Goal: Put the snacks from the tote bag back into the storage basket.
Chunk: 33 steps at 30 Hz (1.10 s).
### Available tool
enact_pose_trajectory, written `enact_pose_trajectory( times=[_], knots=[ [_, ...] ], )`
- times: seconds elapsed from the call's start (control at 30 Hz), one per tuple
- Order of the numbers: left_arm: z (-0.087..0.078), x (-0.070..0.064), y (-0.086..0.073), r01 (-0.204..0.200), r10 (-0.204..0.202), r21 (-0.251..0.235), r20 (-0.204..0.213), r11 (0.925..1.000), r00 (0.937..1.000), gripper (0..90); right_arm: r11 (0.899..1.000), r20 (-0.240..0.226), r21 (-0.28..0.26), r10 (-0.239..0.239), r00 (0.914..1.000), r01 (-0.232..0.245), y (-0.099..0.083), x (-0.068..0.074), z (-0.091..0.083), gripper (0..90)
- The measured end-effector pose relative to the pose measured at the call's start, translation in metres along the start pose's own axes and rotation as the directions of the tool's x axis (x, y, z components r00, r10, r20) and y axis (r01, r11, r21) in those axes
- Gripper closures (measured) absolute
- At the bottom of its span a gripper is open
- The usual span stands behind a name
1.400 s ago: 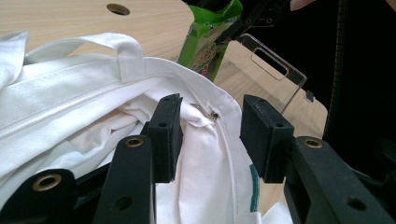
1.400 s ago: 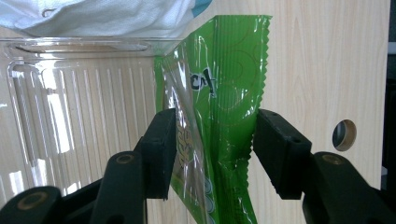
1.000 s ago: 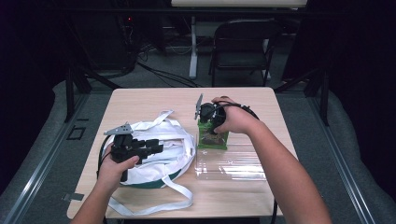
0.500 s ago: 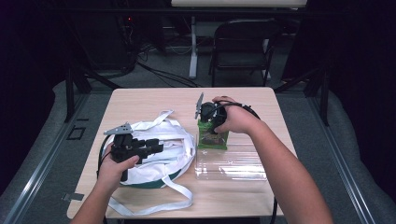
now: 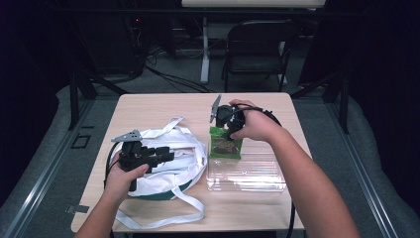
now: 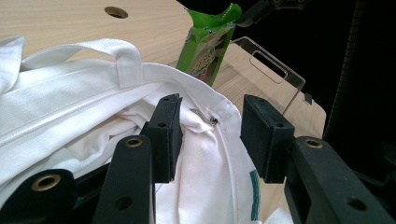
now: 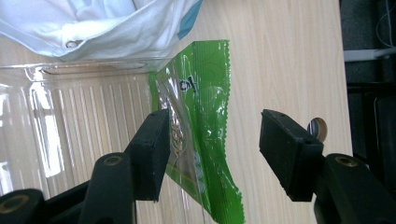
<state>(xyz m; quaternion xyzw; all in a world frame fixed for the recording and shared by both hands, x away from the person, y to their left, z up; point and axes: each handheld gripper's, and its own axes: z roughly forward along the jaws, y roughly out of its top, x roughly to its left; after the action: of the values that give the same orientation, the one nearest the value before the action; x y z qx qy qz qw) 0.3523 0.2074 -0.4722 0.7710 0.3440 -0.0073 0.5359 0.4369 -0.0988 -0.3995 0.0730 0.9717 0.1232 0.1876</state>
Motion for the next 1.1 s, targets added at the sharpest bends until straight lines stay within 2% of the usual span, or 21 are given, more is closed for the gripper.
enact_pose_trajectory(
  times=[0.27, 0.7, 0.97, 1.1],
  knots=[
    [0.003, 0.001, 0.002, 0.004, -0.004, 0.001, 0.005, 1.0, 1.0, 57.7, 1.0, 0.021, -0.006, 0.003, 0.9998, -0.003, -0.008, 0.005, -0.017, 43.2],
    [0.008, 0.005, 0.004, 0.012, -0.013, 0.001, 0.009, 0.9999, 0.9999, 57.8, 0.999, 0.014, -0.022, 0.039, 0.9991, -0.039, -0.03, 0.02, -0.027, 43.1],
    [0.008, 0.006, 0.004, 0.011, -0.011, 0.003, 0.006, 0.9999, 0.9999, 57.7, 0.995, -0.005, -0.066, 0.081, 0.9967, -0.081, -0.042, 0.035, -0.029, 43.1],
    [0.007, 0.007, 0.004, 0.012, -0.012, 0.001, 0.004, 0.9999, 0.9999, 57.7, 0.991, -0.029, -0.088, 0.101, 0.9944, -0.104, -0.048, 0.043, -0.028, 43.2]
  ],
)
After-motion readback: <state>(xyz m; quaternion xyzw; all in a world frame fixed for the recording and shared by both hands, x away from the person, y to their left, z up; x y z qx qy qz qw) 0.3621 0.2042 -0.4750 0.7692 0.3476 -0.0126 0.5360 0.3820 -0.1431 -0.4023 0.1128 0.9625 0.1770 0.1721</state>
